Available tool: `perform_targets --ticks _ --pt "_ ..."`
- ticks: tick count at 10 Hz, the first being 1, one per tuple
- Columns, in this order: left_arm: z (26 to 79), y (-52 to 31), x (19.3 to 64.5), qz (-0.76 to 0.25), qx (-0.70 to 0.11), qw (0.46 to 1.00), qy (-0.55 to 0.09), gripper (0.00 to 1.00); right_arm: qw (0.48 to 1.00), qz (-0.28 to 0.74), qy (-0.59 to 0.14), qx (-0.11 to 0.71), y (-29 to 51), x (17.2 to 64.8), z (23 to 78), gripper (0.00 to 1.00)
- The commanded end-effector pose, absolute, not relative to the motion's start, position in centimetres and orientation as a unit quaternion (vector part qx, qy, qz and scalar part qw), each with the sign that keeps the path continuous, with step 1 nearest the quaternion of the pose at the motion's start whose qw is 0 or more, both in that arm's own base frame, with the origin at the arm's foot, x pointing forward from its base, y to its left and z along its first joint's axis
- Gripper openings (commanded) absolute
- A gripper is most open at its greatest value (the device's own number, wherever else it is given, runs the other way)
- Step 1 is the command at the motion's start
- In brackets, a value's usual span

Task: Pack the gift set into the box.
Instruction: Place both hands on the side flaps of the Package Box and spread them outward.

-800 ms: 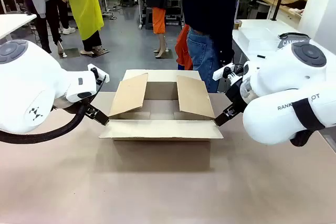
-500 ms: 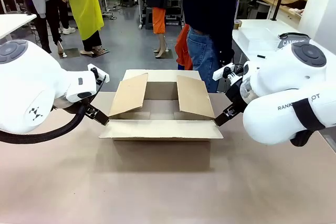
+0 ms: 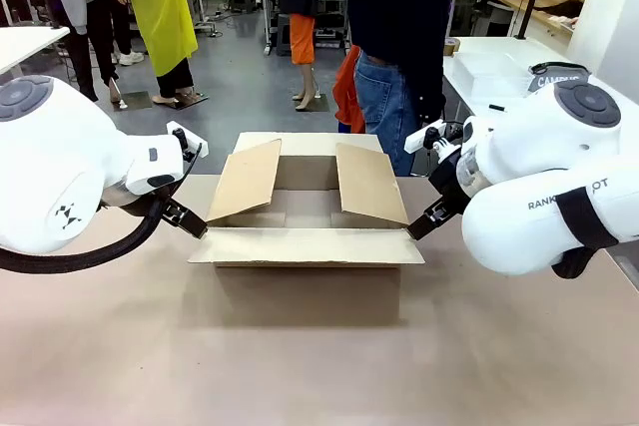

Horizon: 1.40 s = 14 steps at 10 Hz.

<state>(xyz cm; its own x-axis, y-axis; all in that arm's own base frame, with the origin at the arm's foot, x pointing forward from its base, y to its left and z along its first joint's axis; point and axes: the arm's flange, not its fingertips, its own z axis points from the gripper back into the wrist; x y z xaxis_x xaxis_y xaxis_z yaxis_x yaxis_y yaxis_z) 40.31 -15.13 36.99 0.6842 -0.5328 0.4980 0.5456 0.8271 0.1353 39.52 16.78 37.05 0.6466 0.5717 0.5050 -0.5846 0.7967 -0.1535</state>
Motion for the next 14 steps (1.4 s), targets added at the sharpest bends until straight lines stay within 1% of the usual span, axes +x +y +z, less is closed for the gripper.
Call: perform_targets --ticks 1,8,9,10,12,13,14 --pt "37.0 -15.1 40.3 -0.294 -0.012 0.917 -0.268 1.00 0.907 0.318 -0.274 0.012 16.8 39.5 37.1 1.00" --pt "37.0 -15.1 40.3 -0.294 -0.012 0.918 -0.268 1.00 0.907 0.319 -0.274 0.012 16.8 39.5 37.0 1.00" --pt "38.4 -13.9 39.0 -0.312 -0.019 0.910 -0.271 1.00 0.914 0.312 -0.258 -0.004 15.8 39.0 38.9 1.00" --pt "39.7 -12.1 37.8 -0.298 -0.003 0.915 -0.272 1.00 0.920 0.309 -0.239 0.011 14.5 38.2 40.8 1.00" --pt "43.6 -8.0 34.7 -0.232 -0.022 0.936 -0.263 1.00 0.937 0.241 -0.247 0.057 10.7 35.7 45.0 1.00" --pt "45.4 -6.3 33.2 -0.192 -0.043 0.951 -0.240 1.00 0.947 0.193 -0.244 0.082 8.5 34.3 46.5 1.00" --pt "46.7 -4.6 32.0 -0.152 -0.069 0.960 -0.226 1.00 0.957 0.111 -0.245 0.107 5.7 33.2 47.9 1.00"
